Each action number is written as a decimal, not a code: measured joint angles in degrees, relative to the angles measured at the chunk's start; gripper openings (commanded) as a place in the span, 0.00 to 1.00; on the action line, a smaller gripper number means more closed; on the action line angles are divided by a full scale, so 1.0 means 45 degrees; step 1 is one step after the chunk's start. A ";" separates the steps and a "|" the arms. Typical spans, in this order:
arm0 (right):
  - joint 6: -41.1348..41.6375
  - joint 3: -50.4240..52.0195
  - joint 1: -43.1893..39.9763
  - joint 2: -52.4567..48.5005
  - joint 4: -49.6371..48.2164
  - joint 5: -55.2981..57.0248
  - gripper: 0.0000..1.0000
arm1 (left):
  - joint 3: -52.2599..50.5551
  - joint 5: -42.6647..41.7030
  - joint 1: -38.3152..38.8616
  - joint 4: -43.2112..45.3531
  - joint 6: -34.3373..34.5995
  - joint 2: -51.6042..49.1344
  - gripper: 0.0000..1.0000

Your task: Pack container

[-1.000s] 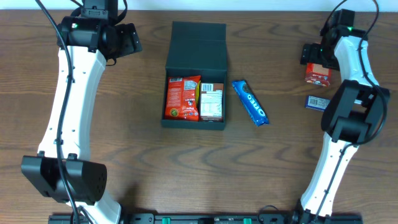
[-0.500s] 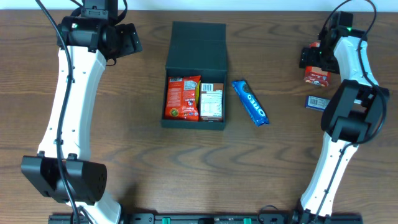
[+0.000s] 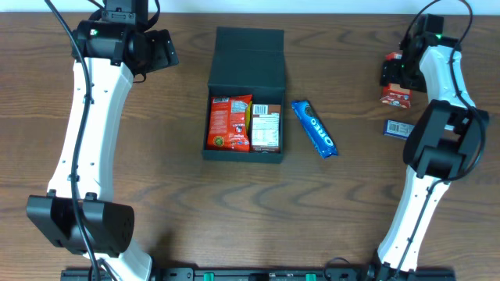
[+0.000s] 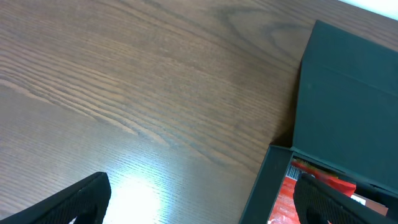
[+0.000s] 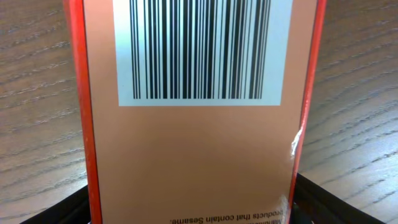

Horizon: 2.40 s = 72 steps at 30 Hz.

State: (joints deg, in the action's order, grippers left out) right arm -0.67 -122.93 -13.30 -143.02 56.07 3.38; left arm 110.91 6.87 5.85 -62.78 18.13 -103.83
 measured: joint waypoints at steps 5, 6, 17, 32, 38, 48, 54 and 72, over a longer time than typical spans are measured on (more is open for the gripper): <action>0.0000 -0.0015 0.0364 0.0039 0.0039 -0.0146 0.79 | 0.0000 0.0000 0.0000 0.0000 0.0000 0.0000 0.95; -0.0005 -0.0058 0.0495 0.0073 0.0136 -0.0194 0.79 | 0.0000 -0.0005 0.0000 0.0000 0.0000 0.0000 0.95; 0.0291 -0.1059 0.3186 0.3497 0.0748 -0.0942 0.78 | 0.0000 0.0661 0.0000 -0.0005 -0.0005 0.0000 0.95; 0.4002 -0.0675 0.5450 0.4566 0.3045 0.1214 0.99 | 0.0000 0.1477 -0.0121 -0.0073 -0.0427 0.0000 0.95; 0.5863 0.0029 0.4454 0.3094 0.3007 0.1214 0.99 | 0.0000 0.1477 -0.0121 -0.0160 -0.0432 0.0000 0.95; 0.7461 0.0170 0.3662 0.1331 0.2909 -0.0136 0.99 | 0.0000 0.1477 -0.0121 -0.0257 -0.0529 0.0000 0.95; 0.7970 0.0170 0.3580 0.1059 0.2720 -0.0189 0.99 | 0.0000 0.1472 -0.0121 -0.0262 -0.0573 0.0000 0.95; 0.8004 0.0175 0.3555 0.0253 0.2657 -0.0461 0.96 | 0.0000 0.1477 -0.0121 -0.0112 -0.0661 0.0000 0.95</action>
State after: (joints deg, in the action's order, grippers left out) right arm 35.35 -122.15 2.70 -141.88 68.03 1.30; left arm 110.91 13.52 5.30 -63.29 15.16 -103.83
